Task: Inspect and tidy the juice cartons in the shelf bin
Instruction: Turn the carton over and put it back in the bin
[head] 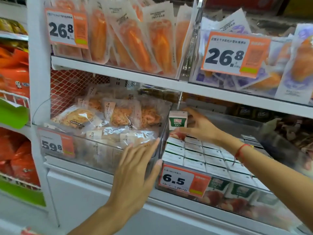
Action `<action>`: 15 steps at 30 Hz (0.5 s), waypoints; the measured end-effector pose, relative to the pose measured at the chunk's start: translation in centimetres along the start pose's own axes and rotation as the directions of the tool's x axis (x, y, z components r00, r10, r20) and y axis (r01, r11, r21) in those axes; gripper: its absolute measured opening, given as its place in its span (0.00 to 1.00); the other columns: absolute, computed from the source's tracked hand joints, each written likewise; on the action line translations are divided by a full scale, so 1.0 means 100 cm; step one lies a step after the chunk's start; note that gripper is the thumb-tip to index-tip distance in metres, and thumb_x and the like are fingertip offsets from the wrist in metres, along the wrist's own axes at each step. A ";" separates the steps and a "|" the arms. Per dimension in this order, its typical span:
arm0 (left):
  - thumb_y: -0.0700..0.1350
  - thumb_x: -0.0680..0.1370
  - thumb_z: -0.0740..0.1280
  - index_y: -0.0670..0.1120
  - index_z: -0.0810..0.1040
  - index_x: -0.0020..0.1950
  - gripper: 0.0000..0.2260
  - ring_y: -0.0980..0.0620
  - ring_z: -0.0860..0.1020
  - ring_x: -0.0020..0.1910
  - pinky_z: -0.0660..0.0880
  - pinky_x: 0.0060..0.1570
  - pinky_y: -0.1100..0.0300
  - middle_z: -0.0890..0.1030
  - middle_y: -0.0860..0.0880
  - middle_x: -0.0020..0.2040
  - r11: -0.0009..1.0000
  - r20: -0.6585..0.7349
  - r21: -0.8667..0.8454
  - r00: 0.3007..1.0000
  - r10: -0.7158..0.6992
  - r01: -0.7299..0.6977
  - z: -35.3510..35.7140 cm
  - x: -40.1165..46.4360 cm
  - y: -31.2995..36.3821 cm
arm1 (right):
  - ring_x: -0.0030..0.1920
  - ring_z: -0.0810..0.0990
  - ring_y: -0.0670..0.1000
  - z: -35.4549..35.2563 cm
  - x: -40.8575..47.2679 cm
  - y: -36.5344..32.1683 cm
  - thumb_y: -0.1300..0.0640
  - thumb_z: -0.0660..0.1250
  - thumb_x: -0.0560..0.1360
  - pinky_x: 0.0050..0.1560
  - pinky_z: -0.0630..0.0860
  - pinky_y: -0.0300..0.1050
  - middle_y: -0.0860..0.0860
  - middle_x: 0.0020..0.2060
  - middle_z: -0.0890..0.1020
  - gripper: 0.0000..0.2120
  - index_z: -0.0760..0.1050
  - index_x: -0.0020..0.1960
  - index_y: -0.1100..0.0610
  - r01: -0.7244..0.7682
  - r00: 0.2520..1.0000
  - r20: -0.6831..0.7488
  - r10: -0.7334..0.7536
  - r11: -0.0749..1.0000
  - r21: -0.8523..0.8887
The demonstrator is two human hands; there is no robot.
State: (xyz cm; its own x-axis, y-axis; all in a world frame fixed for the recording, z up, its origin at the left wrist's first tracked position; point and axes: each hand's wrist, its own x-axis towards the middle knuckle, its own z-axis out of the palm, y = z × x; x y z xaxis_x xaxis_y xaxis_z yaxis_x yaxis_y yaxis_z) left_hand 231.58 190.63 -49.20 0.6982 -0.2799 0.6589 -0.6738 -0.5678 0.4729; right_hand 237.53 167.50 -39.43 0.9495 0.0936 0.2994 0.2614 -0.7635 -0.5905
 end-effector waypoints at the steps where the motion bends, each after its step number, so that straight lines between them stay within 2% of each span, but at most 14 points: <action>1: 0.59 0.81 0.52 0.57 0.61 0.77 0.23 0.63 0.64 0.66 0.45 0.74 0.65 0.72 0.63 0.64 1.000 0.007 0.007 1.000 -0.007 0.007 0.001 0.000 0.000 | 0.47 0.80 0.38 0.000 0.002 0.000 0.56 0.74 0.73 0.41 0.76 0.28 0.40 0.49 0.79 0.25 0.66 0.65 0.50 -0.010 1.000 0.008 0.010 0.999 0.037; 3: 0.58 0.82 0.53 0.55 0.63 0.77 0.23 0.61 0.64 0.66 0.44 0.74 0.67 0.73 0.61 0.63 1.000 0.009 0.012 1.000 -0.018 0.018 0.002 -0.001 0.000 | 0.46 0.81 0.36 -0.001 0.003 0.003 0.52 0.73 0.74 0.42 0.77 0.30 0.38 0.49 0.79 0.22 0.66 0.63 0.45 -0.056 0.998 0.021 0.054 0.993 0.105; 5: 0.57 0.82 0.54 0.55 0.63 0.76 0.23 0.61 0.65 0.65 0.44 0.74 0.67 0.74 0.60 0.62 1.000 -0.001 0.012 1.000 -0.019 0.019 0.003 -0.002 0.001 | 0.47 0.81 0.38 -0.002 0.003 0.006 0.49 0.72 0.74 0.43 0.78 0.30 0.39 0.49 0.80 0.21 0.66 0.62 0.41 -0.110 0.994 0.029 0.107 0.985 0.133; 9: 0.58 0.81 0.53 0.56 0.63 0.77 0.23 0.60 0.64 0.66 0.43 0.73 0.68 0.70 0.63 0.61 1.000 -0.019 0.010 1.000 -0.009 0.010 0.004 -0.001 0.000 | 0.52 0.78 0.48 0.002 0.003 0.010 0.46 0.70 0.75 0.44 0.74 0.31 0.49 0.54 0.78 0.24 0.69 0.67 0.53 -0.147 0.983 0.098 0.154 0.986 -0.076; 13: 0.60 0.81 0.51 0.58 0.60 0.77 0.24 0.60 0.64 0.68 0.43 0.74 0.67 0.72 0.62 0.63 1.000 -0.018 0.007 1.000 -0.012 0.012 0.005 -0.001 -0.003 | 0.47 0.78 0.48 0.008 -0.005 0.015 0.48 0.68 0.77 0.43 0.74 0.30 0.46 0.50 0.76 0.17 0.68 0.62 0.48 -0.028 0.997 0.066 0.039 0.986 -0.165; 15: 0.60 0.81 0.51 0.59 0.60 0.77 0.24 0.59 0.65 0.67 0.45 0.74 0.65 0.73 0.62 0.63 1.000 -0.015 0.010 1.000 -0.011 0.011 0.006 -0.002 -0.004 | 0.49 0.77 0.48 0.009 -0.011 0.019 0.48 0.68 0.77 0.47 0.74 0.36 0.45 0.52 0.76 0.16 0.70 0.62 0.48 0.028 0.998 0.056 -0.014 0.964 -0.263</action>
State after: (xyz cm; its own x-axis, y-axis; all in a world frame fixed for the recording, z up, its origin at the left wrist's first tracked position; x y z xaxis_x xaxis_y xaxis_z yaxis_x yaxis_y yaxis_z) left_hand 231.87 190.45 -49.85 0.7016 -0.2622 0.6626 -0.6639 -0.5784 0.4740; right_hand 237.10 166.47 -41.56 0.9541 0.1396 0.2651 0.2331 -0.9017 -0.3642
